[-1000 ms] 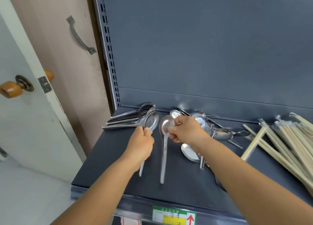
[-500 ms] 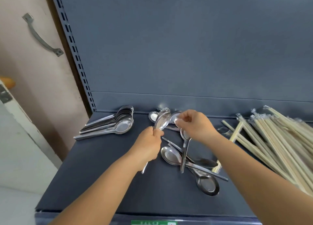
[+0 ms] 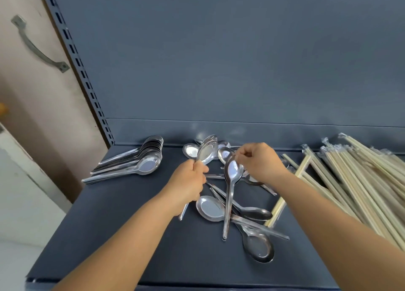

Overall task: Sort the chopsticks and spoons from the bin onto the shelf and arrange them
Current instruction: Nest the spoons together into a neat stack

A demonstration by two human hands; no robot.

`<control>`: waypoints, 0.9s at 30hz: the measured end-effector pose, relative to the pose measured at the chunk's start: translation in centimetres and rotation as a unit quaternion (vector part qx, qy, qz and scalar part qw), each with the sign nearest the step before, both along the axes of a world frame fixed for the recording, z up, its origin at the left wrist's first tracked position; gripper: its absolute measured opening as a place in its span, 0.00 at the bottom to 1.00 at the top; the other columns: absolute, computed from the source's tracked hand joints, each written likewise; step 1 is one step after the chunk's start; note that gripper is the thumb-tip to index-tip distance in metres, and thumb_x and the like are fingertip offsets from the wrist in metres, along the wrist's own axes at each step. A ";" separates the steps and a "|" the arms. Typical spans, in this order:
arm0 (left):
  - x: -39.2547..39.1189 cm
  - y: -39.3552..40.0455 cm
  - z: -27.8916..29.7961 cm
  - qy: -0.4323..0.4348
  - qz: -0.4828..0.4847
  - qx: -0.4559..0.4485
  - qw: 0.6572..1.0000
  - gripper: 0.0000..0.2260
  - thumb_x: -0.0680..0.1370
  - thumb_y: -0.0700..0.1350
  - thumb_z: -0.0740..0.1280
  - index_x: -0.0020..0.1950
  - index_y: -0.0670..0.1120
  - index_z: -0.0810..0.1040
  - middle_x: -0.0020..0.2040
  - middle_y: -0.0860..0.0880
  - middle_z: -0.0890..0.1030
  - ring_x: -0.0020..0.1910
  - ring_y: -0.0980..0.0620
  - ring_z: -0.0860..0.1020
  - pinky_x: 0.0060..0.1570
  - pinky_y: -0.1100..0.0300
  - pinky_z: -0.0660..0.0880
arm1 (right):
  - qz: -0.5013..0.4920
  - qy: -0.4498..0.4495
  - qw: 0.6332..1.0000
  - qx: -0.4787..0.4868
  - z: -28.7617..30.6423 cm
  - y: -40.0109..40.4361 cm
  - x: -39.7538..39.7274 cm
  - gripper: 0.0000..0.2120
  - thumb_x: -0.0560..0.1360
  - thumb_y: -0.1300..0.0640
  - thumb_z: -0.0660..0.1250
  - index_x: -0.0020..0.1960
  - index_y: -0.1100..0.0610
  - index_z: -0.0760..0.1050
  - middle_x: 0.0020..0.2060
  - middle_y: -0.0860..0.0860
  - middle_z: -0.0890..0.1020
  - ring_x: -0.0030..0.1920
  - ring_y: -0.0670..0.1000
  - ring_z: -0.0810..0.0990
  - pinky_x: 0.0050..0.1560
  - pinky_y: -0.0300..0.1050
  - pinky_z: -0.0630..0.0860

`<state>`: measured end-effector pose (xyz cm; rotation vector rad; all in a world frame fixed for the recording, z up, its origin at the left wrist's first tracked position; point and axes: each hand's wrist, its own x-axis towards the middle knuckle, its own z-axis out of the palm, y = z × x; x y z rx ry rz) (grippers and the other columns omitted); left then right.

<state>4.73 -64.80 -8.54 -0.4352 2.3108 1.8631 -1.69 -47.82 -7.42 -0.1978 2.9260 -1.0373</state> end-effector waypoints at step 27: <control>1.0 1.7 1.5 -0.015 -0.063 0.031 0.997 0.13 0.83 0.47 0.52 0.53 0.42 0.73 0.37 0.46 0.80 0.27 0.52 0.75 0.26 0.61 0.73 | -0.033 0.036 0.987 -0.156 1.0 -1.5 0.8 0.06 0.75 0.59 0.65 0.39 0.55 0.77 0.34 0.51 0.82 0.37 0.57 0.82 0.44 0.51 0.79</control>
